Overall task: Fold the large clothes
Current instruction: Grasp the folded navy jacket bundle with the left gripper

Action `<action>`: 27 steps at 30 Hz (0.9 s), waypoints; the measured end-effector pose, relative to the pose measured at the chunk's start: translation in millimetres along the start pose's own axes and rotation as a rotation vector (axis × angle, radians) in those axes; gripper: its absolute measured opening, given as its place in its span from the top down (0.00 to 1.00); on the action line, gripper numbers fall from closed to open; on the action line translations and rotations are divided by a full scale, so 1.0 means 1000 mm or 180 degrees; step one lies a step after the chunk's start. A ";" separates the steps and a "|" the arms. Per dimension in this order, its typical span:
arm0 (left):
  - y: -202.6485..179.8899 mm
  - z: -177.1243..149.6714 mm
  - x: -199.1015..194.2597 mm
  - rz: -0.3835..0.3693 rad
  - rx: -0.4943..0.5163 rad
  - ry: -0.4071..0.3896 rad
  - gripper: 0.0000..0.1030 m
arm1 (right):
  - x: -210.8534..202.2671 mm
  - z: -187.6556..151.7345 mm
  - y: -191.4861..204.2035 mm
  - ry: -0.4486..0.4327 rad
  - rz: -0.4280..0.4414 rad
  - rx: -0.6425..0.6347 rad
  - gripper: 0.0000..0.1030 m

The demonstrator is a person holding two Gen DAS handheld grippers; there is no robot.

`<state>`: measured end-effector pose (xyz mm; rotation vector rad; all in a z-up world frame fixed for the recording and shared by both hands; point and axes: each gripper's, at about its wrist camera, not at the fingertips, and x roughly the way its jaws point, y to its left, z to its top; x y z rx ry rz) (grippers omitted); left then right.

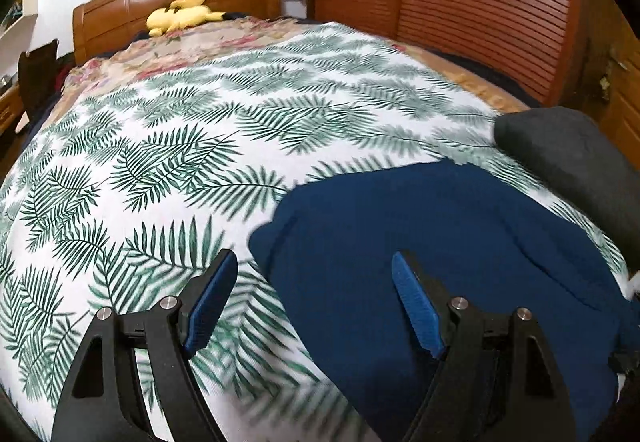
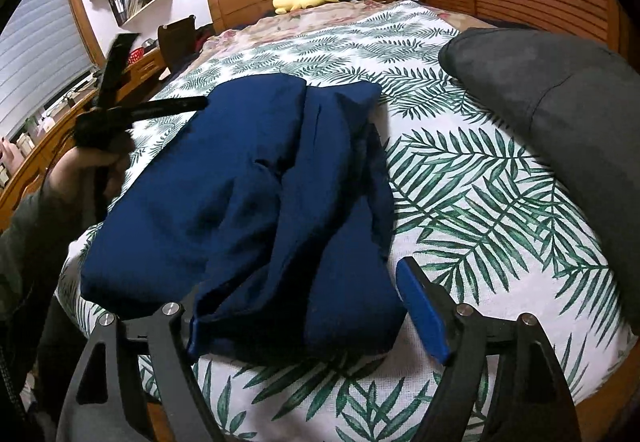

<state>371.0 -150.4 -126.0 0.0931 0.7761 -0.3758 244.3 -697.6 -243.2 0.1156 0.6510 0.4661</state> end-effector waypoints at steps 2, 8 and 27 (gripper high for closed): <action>0.007 0.003 0.009 0.0011 -0.0057 0.0044 0.22 | 0.001 -0.001 0.000 0.0000 0.0006 0.0003 0.21; 0.008 0.000 0.032 -0.0011 -0.0016 0.0234 0.21 | 0.000 -0.003 0.001 0.0003 0.0041 -0.0005 0.21; 0.017 -0.004 0.041 -0.0284 -0.0260 0.0337 0.38 | -0.002 -0.004 0.005 -0.0016 0.0149 0.0038 0.31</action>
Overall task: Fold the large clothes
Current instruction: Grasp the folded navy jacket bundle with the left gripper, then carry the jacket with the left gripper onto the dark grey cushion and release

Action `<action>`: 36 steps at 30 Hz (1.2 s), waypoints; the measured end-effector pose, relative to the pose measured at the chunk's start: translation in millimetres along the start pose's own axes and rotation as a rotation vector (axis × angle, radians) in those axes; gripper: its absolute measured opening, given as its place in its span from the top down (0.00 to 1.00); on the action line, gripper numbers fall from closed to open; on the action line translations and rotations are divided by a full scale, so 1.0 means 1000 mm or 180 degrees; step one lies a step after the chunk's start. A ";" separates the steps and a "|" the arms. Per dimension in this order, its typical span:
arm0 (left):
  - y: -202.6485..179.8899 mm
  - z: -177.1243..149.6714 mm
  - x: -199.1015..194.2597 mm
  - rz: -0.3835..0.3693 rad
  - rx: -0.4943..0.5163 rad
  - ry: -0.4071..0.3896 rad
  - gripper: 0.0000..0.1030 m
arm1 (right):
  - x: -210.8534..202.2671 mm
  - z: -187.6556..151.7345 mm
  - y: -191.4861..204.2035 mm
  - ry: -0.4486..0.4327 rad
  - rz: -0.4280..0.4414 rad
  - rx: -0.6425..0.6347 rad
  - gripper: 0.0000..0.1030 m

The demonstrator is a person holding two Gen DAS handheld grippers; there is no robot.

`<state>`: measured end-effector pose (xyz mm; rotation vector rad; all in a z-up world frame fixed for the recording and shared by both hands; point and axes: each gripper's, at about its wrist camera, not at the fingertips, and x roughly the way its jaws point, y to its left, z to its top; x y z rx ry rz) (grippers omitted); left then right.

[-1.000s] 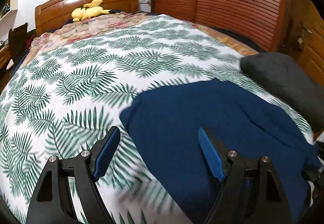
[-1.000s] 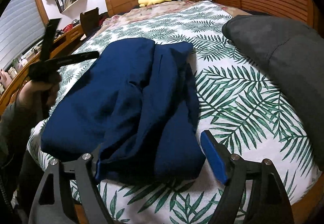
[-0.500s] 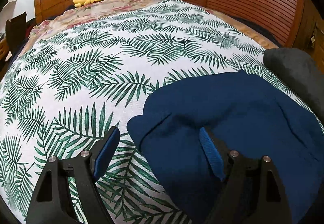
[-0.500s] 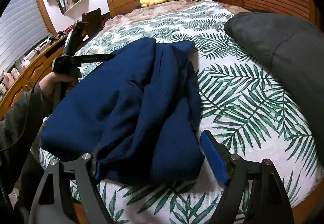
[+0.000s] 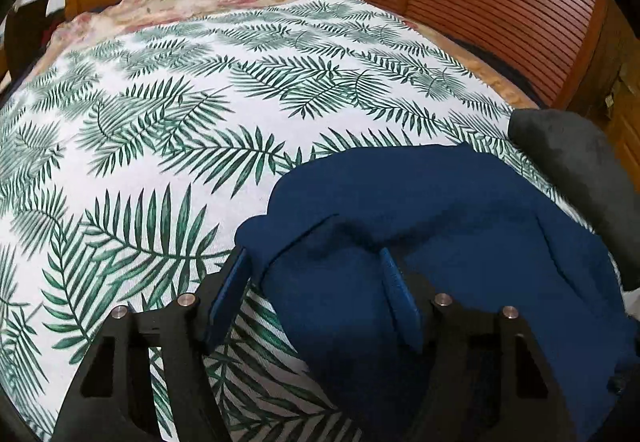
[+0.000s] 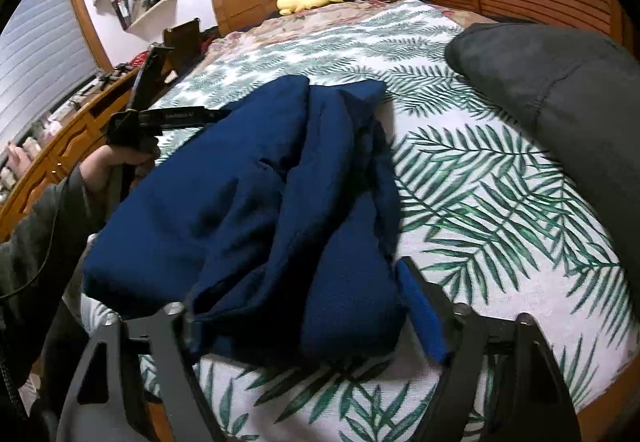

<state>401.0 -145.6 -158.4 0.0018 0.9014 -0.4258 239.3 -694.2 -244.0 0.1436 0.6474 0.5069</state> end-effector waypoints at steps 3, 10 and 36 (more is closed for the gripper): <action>-0.002 0.002 -0.002 0.0012 0.0013 0.0054 0.54 | -0.004 0.001 0.005 -0.0045 0.0005 -0.0115 0.51; -0.016 0.009 -0.024 0.0293 0.0192 0.0036 0.99 | -0.022 0.015 0.006 -0.0267 0.0129 -0.0312 0.73; -0.244 0.147 -0.092 0.0148 0.1074 -0.0920 0.99 | -0.177 0.142 -0.077 -0.1308 -0.1110 -0.0900 0.78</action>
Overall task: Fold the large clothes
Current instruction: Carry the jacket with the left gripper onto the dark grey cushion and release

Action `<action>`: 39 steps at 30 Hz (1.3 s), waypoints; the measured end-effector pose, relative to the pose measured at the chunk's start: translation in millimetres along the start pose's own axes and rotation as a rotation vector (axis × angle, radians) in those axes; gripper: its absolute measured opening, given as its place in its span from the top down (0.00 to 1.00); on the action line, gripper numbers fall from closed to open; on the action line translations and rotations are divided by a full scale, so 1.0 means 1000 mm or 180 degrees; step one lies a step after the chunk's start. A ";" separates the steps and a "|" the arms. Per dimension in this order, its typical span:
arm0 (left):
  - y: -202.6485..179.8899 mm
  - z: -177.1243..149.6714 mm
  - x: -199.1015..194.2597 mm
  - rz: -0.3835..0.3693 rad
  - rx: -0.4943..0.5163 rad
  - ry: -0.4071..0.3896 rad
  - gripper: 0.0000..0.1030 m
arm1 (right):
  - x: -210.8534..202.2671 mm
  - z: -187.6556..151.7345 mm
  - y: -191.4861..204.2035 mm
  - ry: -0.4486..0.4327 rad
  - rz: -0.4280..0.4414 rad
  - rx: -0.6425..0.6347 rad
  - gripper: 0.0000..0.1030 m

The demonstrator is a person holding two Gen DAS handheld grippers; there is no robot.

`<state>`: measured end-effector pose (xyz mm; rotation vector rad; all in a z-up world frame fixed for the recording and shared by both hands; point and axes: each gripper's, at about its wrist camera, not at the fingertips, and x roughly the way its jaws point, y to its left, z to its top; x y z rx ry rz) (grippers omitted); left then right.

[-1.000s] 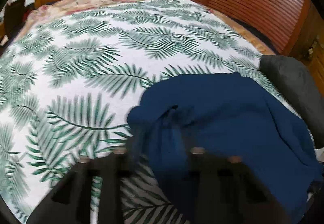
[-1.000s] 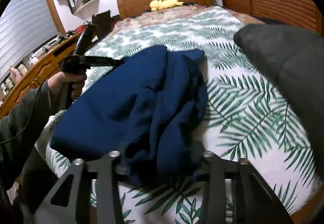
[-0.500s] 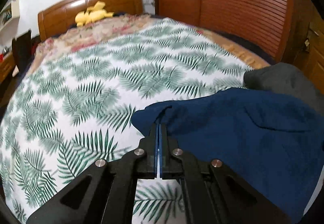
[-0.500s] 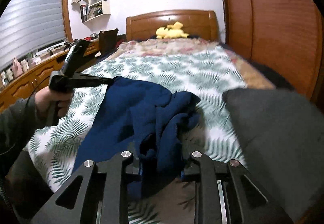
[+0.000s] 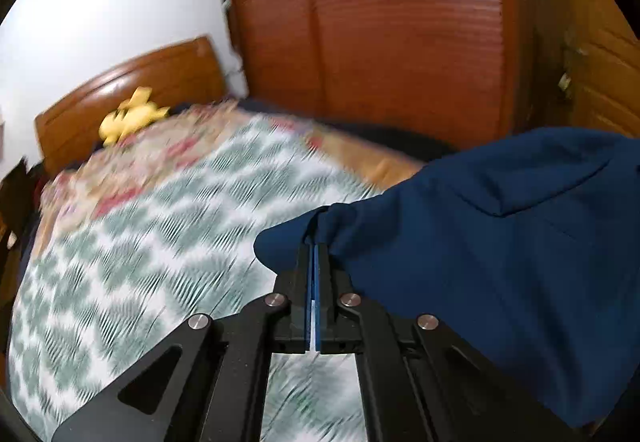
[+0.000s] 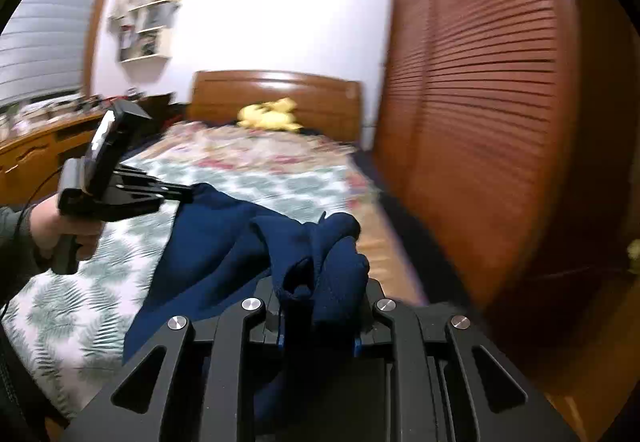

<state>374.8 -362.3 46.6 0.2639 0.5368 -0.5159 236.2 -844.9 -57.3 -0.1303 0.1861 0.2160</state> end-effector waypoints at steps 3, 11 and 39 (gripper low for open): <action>-0.040 0.032 0.016 -0.0165 0.0113 -0.0091 0.99 | -0.020 -0.004 -0.032 -0.0001 -0.0262 0.0091 0.78; -0.125 0.033 0.061 -0.0440 0.0412 0.0041 0.99 | -0.033 -0.062 -0.068 0.0621 -0.0704 0.0520 0.63; -0.146 -0.040 -0.088 -0.0762 0.0520 -0.0445 0.00 | -0.049 -0.085 -0.070 0.1137 -0.0845 0.0871 0.37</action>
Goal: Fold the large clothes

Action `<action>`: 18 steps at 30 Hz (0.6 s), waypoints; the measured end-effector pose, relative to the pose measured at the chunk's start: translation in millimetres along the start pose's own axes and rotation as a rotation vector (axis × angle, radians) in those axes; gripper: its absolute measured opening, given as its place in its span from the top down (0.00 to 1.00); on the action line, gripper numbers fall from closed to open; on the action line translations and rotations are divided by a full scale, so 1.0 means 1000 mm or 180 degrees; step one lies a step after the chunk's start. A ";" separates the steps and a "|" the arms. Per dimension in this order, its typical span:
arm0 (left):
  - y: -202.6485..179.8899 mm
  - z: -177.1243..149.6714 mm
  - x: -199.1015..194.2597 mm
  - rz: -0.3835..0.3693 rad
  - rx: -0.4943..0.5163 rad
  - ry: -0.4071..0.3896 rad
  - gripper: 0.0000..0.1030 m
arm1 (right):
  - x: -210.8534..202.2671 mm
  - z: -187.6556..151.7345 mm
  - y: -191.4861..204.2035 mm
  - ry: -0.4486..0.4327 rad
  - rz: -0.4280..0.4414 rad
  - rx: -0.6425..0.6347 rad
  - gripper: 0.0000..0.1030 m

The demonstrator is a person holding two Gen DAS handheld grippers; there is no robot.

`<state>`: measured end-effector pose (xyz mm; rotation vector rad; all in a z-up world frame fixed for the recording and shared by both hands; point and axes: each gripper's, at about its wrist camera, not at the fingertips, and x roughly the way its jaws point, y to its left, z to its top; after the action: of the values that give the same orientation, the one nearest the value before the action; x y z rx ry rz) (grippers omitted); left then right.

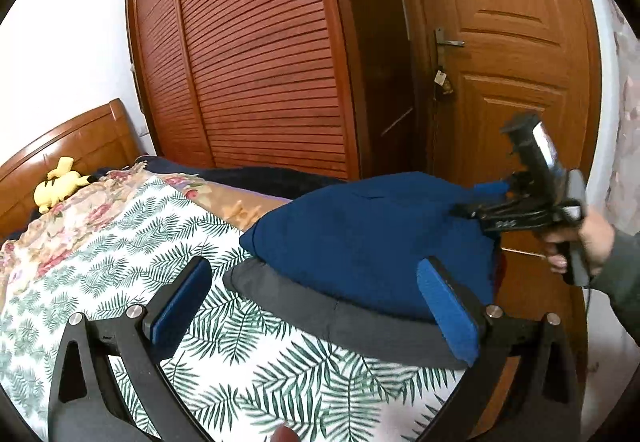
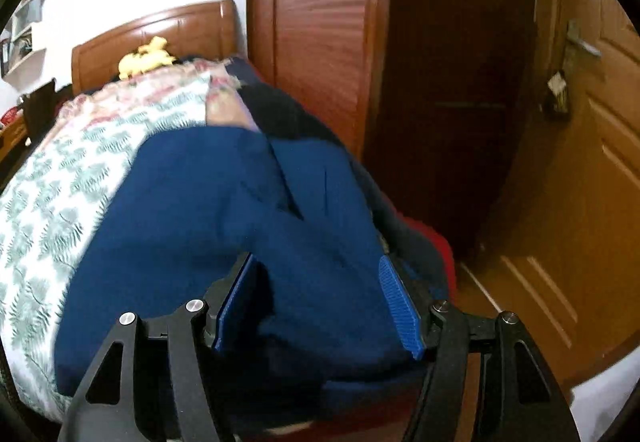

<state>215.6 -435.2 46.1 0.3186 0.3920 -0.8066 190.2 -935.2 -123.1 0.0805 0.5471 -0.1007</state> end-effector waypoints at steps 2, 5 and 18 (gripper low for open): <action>-0.001 -0.006 -0.011 -0.0011 -0.0008 0.0001 0.00 | -0.002 0.001 0.008 0.0000 -0.0048 -0.0040 0.37; 0.001 -0.016 -0.027 -0.0037 -0.0085 0.0002 0.00 | -0.024 0.002 0.006 -0.0033 -0.0097 -0.0080 0.37; 0.020 -0.073 -0.085 0.0320 -0.0350 0.0146 0.00 | -0.090 -0.047 0.082 -0.0413 0.0203 -0.0121 0.33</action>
<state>161.6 -337.4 22.6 0.2525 0.4582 -0.6776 99.5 -842.9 -112.2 0.0539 0.4162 -0.0330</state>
